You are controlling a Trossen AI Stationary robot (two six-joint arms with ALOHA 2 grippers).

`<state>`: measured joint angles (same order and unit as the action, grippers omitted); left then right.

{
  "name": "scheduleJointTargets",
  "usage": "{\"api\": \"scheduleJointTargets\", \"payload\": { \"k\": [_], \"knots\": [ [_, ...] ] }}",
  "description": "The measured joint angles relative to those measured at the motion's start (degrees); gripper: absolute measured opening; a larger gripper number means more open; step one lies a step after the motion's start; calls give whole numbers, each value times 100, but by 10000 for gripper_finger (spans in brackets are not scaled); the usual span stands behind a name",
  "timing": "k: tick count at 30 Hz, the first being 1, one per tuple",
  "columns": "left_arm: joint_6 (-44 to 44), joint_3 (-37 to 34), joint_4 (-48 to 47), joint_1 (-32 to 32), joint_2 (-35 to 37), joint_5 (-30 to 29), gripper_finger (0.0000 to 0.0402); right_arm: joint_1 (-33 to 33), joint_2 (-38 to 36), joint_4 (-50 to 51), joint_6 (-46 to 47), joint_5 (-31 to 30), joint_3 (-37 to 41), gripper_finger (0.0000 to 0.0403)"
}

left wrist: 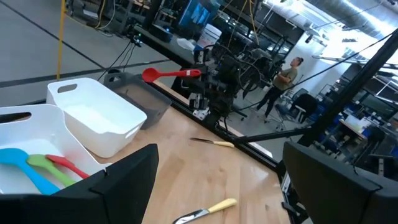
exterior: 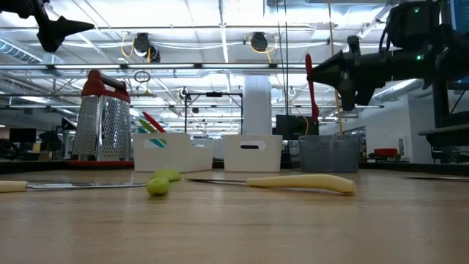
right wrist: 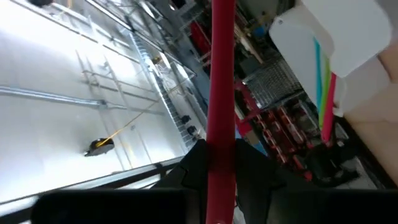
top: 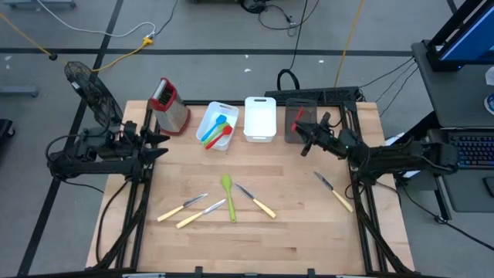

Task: Pick & Place Kitchen Items
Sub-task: Put the red serving spoon into the black bin

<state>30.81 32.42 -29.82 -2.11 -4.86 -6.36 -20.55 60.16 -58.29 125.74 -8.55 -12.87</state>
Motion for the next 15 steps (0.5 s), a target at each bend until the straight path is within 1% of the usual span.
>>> {"api": "scheduleJointTargets", "payload": {
  "k": [2,5,8,9,12,15],
  "knots": [
    [2,0,2,0,0,-7,351,-299,0,2,144,451,64,44],
    [20,0,2,0,0,-32,351,-729,0,77,267,878,164,44],
    [24,0,3,0,0,-83,351,-1148,2,152,353,1449,262,44],
    [43,0,3,0,0,-121,351,-1278,1,145,390,1587,299,44],
    [46,0,2,0,0,-229,351,-1662,0,117,419,1738,426,44],
    [89,0,2,0,0,-272,351,-1974,2,118,488,2288,502,44]
  ]
}}
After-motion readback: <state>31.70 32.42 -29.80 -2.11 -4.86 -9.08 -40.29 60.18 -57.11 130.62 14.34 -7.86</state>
